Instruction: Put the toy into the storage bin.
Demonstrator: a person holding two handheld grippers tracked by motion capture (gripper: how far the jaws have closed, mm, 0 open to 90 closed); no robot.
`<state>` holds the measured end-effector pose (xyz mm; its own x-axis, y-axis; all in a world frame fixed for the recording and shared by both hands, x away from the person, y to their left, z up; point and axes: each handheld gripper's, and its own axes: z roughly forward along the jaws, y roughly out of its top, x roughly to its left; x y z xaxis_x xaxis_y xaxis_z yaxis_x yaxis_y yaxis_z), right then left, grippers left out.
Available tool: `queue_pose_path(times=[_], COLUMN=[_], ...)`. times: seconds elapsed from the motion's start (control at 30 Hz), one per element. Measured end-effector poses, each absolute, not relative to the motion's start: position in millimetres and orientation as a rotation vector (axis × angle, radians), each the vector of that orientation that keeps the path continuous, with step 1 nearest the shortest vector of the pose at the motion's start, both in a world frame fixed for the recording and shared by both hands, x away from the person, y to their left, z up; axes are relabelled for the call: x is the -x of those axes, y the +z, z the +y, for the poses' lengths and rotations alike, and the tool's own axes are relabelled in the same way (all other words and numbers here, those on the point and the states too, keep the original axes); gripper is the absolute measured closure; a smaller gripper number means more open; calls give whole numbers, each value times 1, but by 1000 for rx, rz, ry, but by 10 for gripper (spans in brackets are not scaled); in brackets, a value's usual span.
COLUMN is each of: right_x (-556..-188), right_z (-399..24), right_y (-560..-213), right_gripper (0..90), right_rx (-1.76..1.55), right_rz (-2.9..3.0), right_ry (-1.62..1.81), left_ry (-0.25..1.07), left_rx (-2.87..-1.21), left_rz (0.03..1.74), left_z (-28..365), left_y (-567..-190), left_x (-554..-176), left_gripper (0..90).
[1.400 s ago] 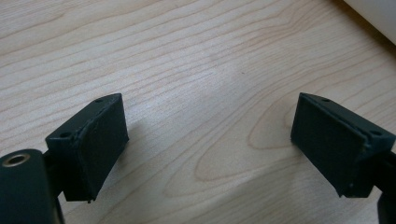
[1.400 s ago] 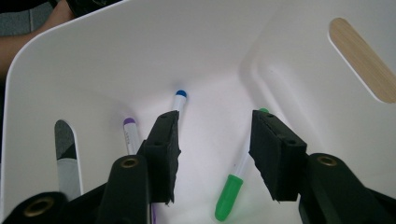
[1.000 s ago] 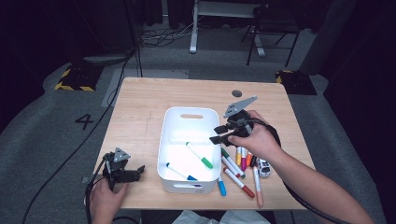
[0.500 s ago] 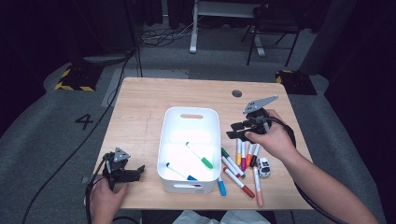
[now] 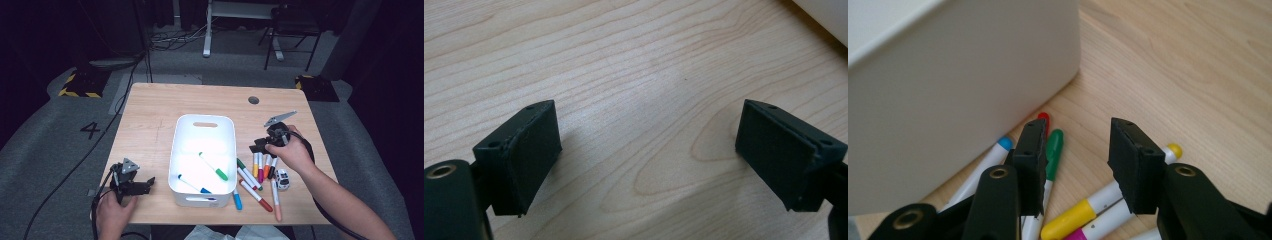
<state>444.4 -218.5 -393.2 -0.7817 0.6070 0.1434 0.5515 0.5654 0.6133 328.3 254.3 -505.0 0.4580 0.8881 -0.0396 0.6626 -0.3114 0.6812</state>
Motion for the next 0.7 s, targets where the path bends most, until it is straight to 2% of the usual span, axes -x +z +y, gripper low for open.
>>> queue_pose_path(times=[0.27,0.7], right_x=[-449,-449], right_z=[-230,-235], right_y=[-431,-452], right_gripper=[586,590], right_rx=[-1070,-1115], right_rz=[2710,2694], right_ry=[946,887], left_ry=[463,457], left_rx=[-2076,-2077], left_rz=[1285,1288], left_z=[254,254], left_y=[-505,-505], left_x=[-328,-328], left_gripper=[112,112])
